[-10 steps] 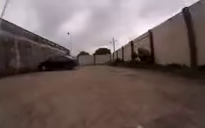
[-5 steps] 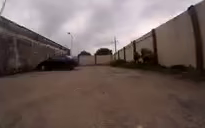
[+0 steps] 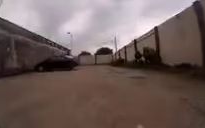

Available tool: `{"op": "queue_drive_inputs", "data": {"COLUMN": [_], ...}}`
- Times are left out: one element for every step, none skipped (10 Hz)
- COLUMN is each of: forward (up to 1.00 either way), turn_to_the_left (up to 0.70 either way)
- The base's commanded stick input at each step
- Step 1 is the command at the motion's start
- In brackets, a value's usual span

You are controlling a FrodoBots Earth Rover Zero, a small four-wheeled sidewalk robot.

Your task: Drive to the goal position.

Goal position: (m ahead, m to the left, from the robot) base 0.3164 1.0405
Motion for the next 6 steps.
{"op": "queue_drive_inputs", "data": {"forward": [0.70, 0.70, 0.70, 0.70, 0.70, 0.70], "turn_to_the_left": [0.00, 0.00, 0.00, 0.00, 0.00, 0.00]}}
